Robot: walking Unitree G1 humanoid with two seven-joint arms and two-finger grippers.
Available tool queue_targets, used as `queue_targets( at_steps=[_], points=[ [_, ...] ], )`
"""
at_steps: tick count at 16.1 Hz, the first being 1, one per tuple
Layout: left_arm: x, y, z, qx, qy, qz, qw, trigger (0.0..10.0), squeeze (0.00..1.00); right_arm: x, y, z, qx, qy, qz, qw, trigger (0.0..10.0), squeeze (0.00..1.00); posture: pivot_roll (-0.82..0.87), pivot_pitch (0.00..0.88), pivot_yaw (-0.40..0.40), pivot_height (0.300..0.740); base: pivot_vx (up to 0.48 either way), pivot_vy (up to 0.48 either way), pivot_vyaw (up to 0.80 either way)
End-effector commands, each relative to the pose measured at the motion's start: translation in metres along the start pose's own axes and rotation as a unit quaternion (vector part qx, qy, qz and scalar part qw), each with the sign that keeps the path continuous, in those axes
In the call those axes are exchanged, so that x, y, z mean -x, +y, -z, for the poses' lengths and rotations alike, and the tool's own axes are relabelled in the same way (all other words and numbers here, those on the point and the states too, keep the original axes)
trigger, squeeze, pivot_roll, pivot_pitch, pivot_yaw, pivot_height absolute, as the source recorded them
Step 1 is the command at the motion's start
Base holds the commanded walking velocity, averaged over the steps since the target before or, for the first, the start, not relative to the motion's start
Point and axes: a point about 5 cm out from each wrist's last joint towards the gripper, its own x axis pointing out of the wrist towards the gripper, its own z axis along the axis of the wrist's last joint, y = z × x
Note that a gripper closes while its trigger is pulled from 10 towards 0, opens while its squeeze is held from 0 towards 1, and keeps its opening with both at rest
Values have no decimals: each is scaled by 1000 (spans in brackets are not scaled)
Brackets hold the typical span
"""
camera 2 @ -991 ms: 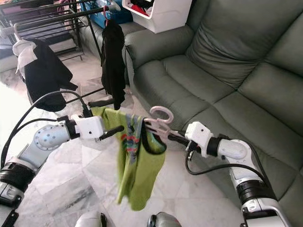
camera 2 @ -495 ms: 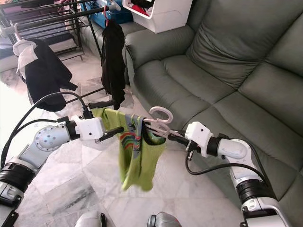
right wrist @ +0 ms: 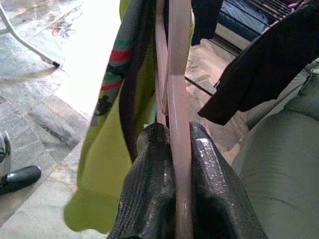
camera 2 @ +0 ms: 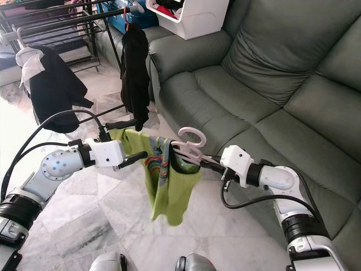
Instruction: Hang hanger
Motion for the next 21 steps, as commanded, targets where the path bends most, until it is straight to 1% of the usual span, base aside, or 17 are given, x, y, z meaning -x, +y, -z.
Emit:
queue_targets(
  at_steps=[1,4,6,7,8,11,14,16,18,19,21],
  points=[
    [-9,-5,5,-29,11,69,997,10000,0,-12,-7,-15,93,-10,-16,996,10000,0,-67,39,-49,740,0,0,0],
    [-10,-6,6,-36,16,84,996,10000,0,-14,-9,-18,116,-7,-22,993,10000,0,-67,39,-49,740,0,0,0],
    [-10,-7,7,-38,16,90,995,10000,0,-15,-9,-19,121,-9,-25,992,10000,0,-67,39,-49,740,0,0,0],
    [-11,-6,9,-42,14,98,994,3137,0,-16,-9,-18,133,-8,-27,991,10000,0,-71,34,-48,740,0,0,0],
    [-11,-6,10,-44,15,102,994,0,0,-17,-9,-18,137,-7,-29,990,10000,0,-71,34,-48,740,0,0,0],
    [-10,0,13,-51,23,106,993,0,0,-17,-9,-17,150,-1,-31,988,10000,0,-69,30,-48,740,0,0,0],
    [-10,2,18,-62,41,117,990,0,0,-20,-9,-17,164,-2,-24,986,10000,0,-69,30,-48,740,0,0,0],
    [-10,7,23,-89,70,120,986,0,0,-20,-9,-16,185,9,-18,982,10000,0,-69,25,-48,740,0,0,0],
    [-10,16,29,-120,107,110,981,0,0,-22,-10,-16,187,10,-3,982,10000,0,-66,24,-49,740,0,0,0],
    [-10,16,30,-125,113,110,980,0,0,-23,-10,-16,189,11,-1,982,10000,0,-66,24,-49,740,0,0,0],
    [-9,16,38,-158,146,118,969,0,0,-26,-10,-15,198,14,9,980,10000,0,-61,24,-48,740,0,0,0]
  ],
)
